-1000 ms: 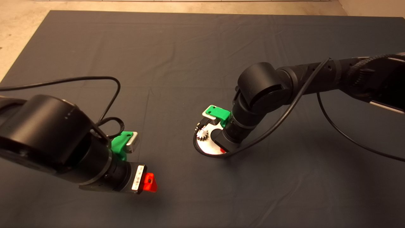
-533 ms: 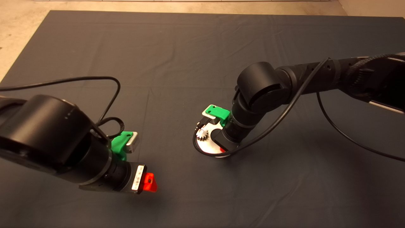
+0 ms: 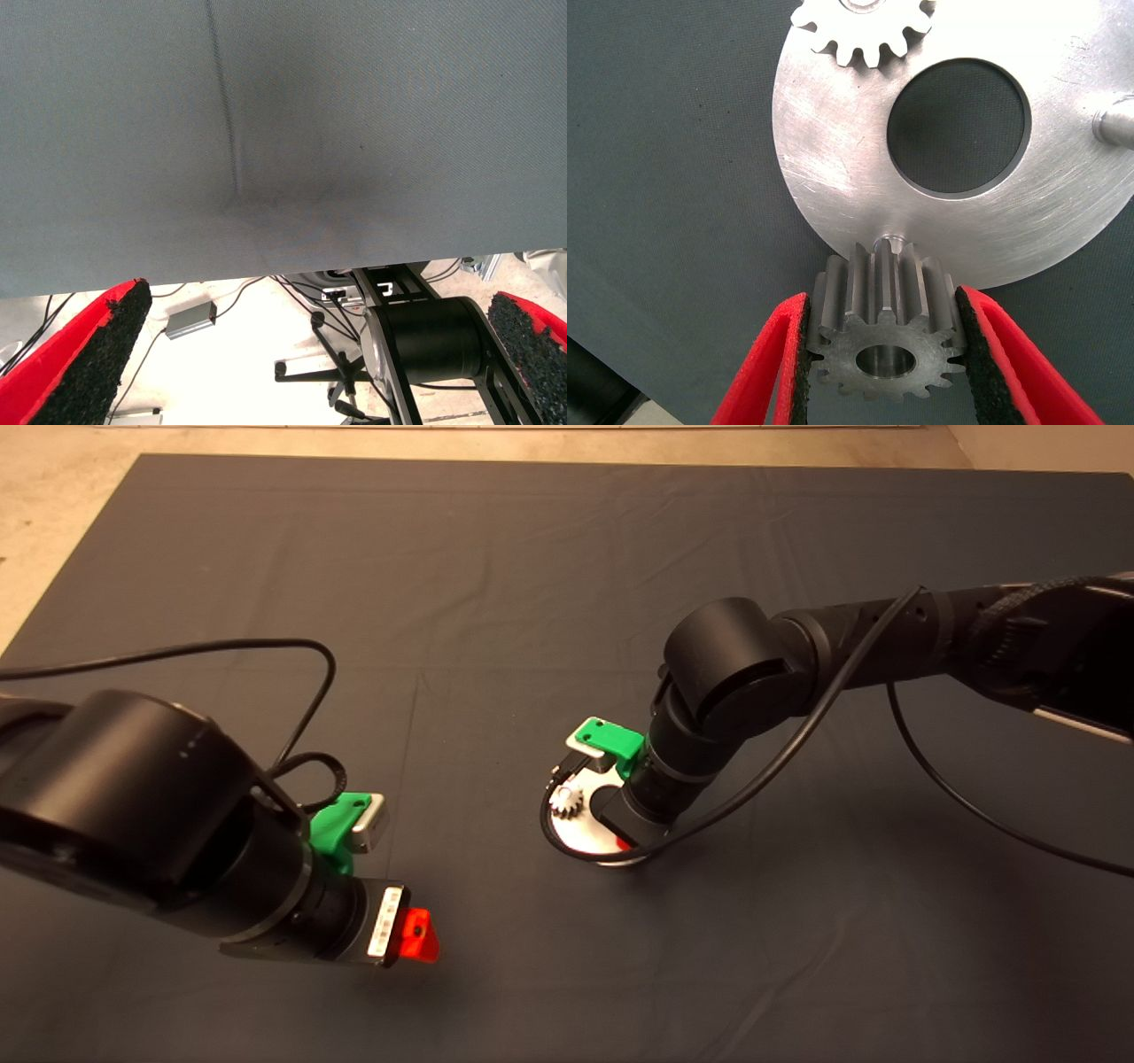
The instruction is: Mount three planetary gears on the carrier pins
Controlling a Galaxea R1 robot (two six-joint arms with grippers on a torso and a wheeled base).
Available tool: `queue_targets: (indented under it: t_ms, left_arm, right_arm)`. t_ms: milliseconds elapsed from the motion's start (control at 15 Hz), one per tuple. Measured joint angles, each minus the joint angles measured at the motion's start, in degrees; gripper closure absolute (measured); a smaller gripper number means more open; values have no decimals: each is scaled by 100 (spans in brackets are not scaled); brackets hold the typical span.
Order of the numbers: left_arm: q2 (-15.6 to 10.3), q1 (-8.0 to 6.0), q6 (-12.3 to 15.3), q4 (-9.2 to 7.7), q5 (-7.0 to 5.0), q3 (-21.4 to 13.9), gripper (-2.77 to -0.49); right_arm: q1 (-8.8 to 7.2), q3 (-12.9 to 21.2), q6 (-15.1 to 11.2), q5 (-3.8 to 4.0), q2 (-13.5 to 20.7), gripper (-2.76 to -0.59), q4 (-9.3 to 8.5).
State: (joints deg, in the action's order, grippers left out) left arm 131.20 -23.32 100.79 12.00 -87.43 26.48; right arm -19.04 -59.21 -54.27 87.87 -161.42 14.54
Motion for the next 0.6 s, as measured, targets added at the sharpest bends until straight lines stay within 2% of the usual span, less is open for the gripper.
queue_targets:
  t_ms: [600]
  left_arm:
    - [-18, 0, 1, 1, 2, -40, -277]
  right_arm:
    - [2, -5, 2, -2, 45, -100, 1]
